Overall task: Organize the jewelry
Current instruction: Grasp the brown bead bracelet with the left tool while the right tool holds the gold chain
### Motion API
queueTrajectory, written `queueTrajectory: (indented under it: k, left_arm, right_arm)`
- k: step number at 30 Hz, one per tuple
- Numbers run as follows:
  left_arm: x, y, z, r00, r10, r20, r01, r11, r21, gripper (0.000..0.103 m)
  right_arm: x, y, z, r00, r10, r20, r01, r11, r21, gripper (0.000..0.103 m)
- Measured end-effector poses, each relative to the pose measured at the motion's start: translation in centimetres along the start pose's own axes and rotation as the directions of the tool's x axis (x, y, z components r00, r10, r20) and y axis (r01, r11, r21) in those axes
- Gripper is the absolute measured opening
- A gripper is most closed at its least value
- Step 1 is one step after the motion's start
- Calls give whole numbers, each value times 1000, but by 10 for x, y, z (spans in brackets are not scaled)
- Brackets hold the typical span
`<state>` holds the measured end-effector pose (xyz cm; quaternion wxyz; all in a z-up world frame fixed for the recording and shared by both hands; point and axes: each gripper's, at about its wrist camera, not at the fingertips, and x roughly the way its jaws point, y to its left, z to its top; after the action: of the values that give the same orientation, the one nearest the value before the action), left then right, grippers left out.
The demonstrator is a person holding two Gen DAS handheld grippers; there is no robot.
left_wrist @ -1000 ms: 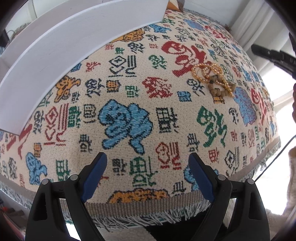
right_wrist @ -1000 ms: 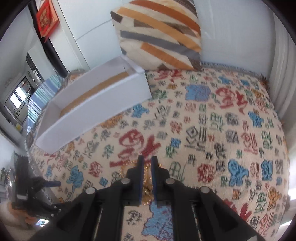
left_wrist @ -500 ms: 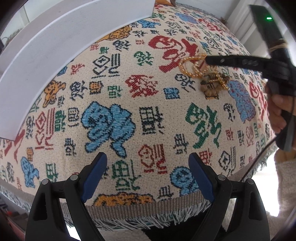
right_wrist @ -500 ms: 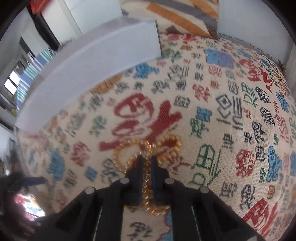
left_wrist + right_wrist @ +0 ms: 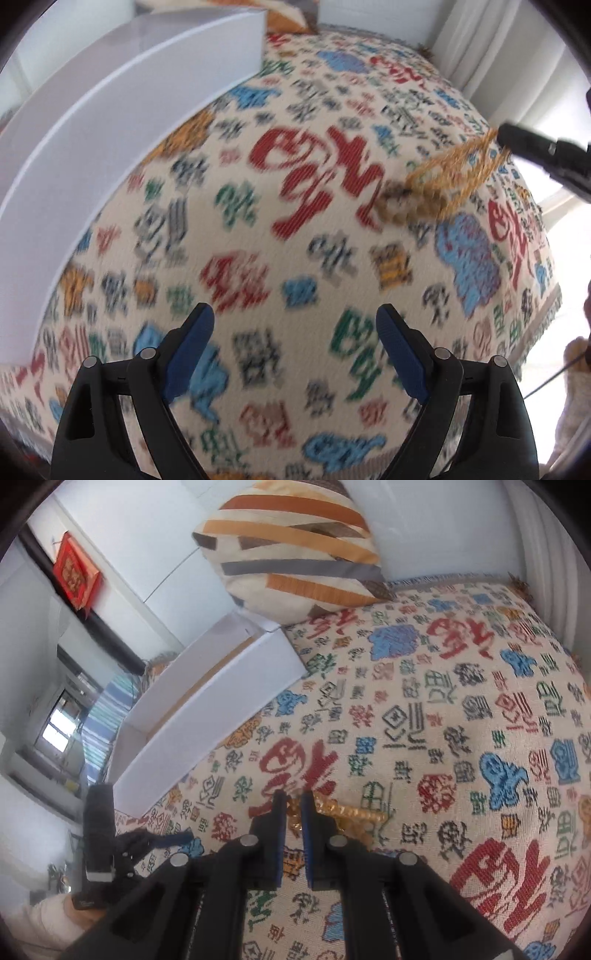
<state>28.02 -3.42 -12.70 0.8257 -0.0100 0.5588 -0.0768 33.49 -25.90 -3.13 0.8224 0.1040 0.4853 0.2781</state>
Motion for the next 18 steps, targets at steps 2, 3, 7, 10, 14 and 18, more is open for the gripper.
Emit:
queueTrajectory:
  k: [2,3,7,10,14,18]
  left_arm:
    - [7,-14,17,1000,-5,30,3,998,61,90]
    - [11,-22,23,999,-24,38,20,995,97,89]
    - [37,-54,44,996,-92,14,84,958,274,87]
    - [53,-70,54,998,-67,20,56,938,343,83]
    - [59,-87,52,996,-83,38,59,906,419,70]
    - [56,-93,50,992,-115,49,84,902,424,41]
  right_arm:
    - [6,-12,-3,1000,3,-5,-2,999,35,8]
    - [7,-18,-4,1000,6,-3,-6,998,57,8]
    - [7,-33,-7,1000,17,10,-18,994,110,8]
    - [5,-40,-10,1000,18,22,-21,991,136,8]
    - [4,-54,-11,999,17,32,-22,984,179,8]
    - [2,-64,-16,999,10,42,-18,978,208,8]
